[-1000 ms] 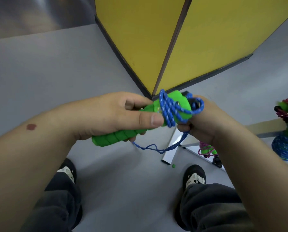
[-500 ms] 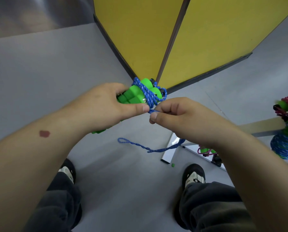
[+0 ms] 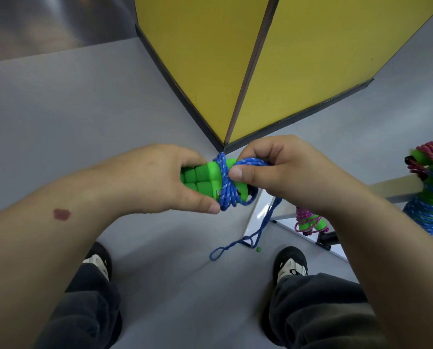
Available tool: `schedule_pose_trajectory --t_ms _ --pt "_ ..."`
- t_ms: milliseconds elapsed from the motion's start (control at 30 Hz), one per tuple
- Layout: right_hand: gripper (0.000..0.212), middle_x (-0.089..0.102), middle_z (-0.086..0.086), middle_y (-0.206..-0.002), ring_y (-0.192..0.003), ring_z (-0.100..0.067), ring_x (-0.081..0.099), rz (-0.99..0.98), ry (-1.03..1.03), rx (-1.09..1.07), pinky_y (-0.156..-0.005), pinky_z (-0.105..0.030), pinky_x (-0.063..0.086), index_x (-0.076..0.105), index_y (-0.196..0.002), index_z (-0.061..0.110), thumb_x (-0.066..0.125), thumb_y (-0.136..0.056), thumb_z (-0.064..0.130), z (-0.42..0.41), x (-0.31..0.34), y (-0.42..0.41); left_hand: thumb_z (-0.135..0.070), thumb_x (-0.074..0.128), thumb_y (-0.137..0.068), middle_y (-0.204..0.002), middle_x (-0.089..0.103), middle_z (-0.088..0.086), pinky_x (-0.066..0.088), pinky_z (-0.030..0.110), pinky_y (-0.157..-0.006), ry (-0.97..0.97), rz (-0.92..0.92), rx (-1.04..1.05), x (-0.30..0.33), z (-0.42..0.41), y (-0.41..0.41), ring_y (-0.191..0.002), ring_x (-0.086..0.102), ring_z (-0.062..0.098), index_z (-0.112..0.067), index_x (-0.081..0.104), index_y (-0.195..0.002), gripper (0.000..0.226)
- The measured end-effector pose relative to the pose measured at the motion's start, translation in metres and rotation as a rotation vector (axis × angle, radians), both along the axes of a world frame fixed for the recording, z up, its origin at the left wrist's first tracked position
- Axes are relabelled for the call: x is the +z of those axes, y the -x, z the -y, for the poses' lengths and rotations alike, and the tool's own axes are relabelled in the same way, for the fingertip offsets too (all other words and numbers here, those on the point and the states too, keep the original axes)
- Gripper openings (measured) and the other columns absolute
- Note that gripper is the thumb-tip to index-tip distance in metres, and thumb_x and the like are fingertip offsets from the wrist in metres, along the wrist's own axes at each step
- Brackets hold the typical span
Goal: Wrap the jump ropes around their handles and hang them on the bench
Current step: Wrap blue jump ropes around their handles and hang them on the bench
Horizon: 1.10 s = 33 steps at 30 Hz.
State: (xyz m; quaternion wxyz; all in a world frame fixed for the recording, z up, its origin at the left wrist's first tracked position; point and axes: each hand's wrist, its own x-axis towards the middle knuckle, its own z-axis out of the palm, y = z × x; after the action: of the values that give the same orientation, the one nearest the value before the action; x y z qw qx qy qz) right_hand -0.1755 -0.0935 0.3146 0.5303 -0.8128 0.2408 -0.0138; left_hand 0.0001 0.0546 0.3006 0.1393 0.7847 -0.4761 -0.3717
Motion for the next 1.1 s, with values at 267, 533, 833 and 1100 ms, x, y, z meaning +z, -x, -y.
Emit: schedule_pose_trajectory --t_ms 267,533,833,1100 --pt "0.021 0.057 -0.005 -0.061 -0.050 -0.019 0.040 0.056 -0.272 -0.147 -0.048 -0.024 0.028 0.072 -0.074 0.017 0.080 -0.070 0.036 0.008 -0.008 -0.003 -0.075 0.082 -0.054 -0.078 0.072 -0.009 0.052 0.038 -0.064 0.039 -0.275 -0.115 0.014 -0.004 0.005 -0.065 0.064 0.010 -0.047 0.073 -0.102 0.057" --pt "0.016 0.066 -0.008 -0.065 -0.055 -0.021 0.062 0.060 -0.504 -0.166 -0.059 -0.030 0.053 0.070 -0.074 0.014 0.079 -0.070 0.027 0.007 -0.015 -0.003 -0.070 0.082 -0.057 -0.092 0.077 -0.003 0.059 0.050 -0.079 0.034 -0.440 -0.245 0.015 -0.005 0.006 -0.085 0.072 0.026 -0.043 0.075 -0.109 0.058" --pt "0.042 0.028 0.003 -0.058 -0.055 -0.013 0.015 -0.064 -0.568 -0.270 -0.047 -0.025 0.016 0.058 -0.058 0.023 0.055 -0.100 0.023 0.004 -0.019 -0.007 -0.061 0.082 -0.056 -0.086 0.076 -0.002 0.061 0.035 -0.069 0.374 -0.584 0.135 0.013 -0.003 -0.001 -0.073 0.071 0.016 -0.034 0.073 -0.104 0.055" --pt "0.036 0.044 0.005 -0.062 -0.052 -0.013 0.034 -0.260 -0.125 -0.052 -0.051 -0.030 0.030 0.070 -0.090 0.020 0.047 -0.103 0.044 -0.008 -0.008 -0.007 -0.084 0.075 -0.054 -0.087 0.074 0.003 0.051 0.033 -0.064 0.273 -0.278 0.408 0.005 0.005 0.003 -0.073 0.071 0.018 -0.038 0.057 -0.103 0.070"
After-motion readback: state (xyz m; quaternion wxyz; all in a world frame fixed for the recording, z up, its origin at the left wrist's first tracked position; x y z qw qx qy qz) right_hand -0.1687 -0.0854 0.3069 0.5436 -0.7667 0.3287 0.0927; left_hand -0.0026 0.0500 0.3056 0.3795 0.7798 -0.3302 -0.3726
